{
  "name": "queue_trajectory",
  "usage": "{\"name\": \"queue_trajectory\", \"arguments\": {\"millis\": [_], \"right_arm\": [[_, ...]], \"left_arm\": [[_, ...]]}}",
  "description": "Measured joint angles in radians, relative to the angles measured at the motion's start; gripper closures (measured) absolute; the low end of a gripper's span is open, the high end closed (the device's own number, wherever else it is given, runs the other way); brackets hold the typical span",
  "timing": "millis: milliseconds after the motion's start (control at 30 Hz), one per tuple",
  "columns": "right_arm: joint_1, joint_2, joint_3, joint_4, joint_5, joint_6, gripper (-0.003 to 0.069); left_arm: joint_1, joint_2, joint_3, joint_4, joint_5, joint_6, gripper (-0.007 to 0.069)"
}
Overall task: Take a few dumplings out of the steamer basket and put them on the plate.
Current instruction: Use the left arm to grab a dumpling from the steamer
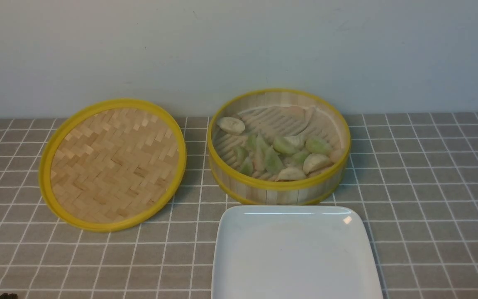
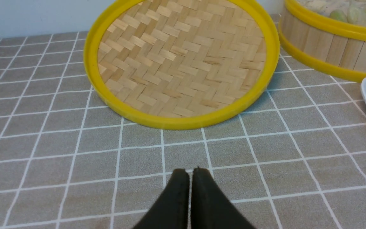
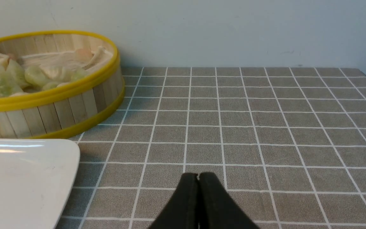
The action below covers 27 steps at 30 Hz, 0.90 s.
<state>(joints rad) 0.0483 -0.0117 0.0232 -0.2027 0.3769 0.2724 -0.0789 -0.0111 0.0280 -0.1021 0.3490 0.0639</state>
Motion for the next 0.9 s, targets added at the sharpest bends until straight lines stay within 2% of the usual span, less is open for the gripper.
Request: {"name": "queue_trajectory", "arguments": {"millis": [133,200,333,400,467,567,733,833,867,900], "right_arm": [[0.0,0.0,0.0,0.0,0.0,0.0,0.0673],[0.0,0.0,0.0,0.0,0.0,0.0,0.0673],[0.0,0.0,0.0,0.0,0.0,0.0,0.0673],[0.0,0.0,0.0,0.0,0.0,0.0,0.0673],[0.0,0.0,0.0,0.0,0.0,0.0,0.0673],[0.0,0.0,0.0,0.019,-0.009,0.014,0.0673],[0.0,0.0,0.005,0.251,-0.198,0.139,0.0673],[0.0,0.0,0.005,0.341,-0.308,0.169,0.0673],[0.0,0.0,0.005,0.355,-0.356,0.169,0.0673],[0.0,0.0,0.005,0.357,-0.362,0.168,0.0673]], "left_arm": [[0.0,0.0,0.0,-0.176,-0.148,-0.064,0.0629],[0.0,0.0,0.0,-0.315,-0.305,-0.101,0.0629],[0.0,0.0,0.0,-0.504,-0.59,-0.155,0.0629],[0.0,0.0,-0.003,-0.553,-0.752,-0.208,0.0629],[0.0,0.0,-0.033,-0.561,-0.779,-0.252,0.0629],[0.0,0.012,-0.115,-0.526,-0.75,-0.286,0.0629],[0.0,0.232,-0.476,-0.359,-0.455,-0.307,0.0629],[0.0,0.444,-0.716,-0.292,-0.159,-0.29,0.0629],[0.0,0.536,-0.803,-0.278,-0.002,-0.258,0.0629],[0.0,0.567,-0.816,-0.275,0.02,-0.252,0.0629]]}}
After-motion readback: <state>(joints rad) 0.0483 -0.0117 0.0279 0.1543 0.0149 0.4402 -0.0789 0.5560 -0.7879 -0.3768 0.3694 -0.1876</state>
